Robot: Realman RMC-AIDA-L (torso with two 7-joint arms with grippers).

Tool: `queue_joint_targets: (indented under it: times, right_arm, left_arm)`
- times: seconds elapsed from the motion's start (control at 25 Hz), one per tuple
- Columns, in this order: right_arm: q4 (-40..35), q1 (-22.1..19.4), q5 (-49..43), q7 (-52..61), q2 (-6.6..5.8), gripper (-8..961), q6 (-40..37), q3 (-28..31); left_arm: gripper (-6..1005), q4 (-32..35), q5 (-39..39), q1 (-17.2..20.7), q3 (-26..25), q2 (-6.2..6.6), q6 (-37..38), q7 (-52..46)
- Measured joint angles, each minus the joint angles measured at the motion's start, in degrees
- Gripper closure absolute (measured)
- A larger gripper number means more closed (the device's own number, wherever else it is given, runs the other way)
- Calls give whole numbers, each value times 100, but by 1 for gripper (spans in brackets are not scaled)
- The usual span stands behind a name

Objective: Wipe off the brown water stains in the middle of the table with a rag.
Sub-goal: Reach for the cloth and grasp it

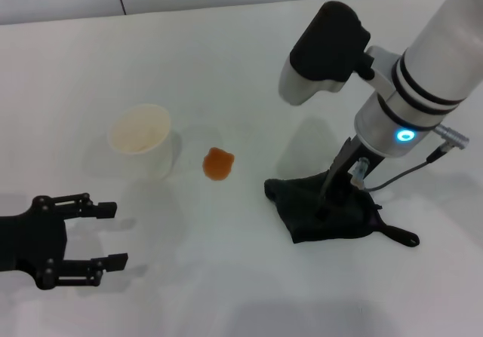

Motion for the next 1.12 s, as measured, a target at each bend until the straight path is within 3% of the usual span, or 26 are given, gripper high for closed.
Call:
queue_joint_targets:
  times: [0.52,1.12]
  right_arm:
    - [256,60,14,11,-3,262,105,-104]
    - [597,300,36,14,-2,672,157,-152]
  left_arm:
    - [212,0,78,6,0,-161,-45,99]
    - [213,0,88,-27,0,-178,-52,121]
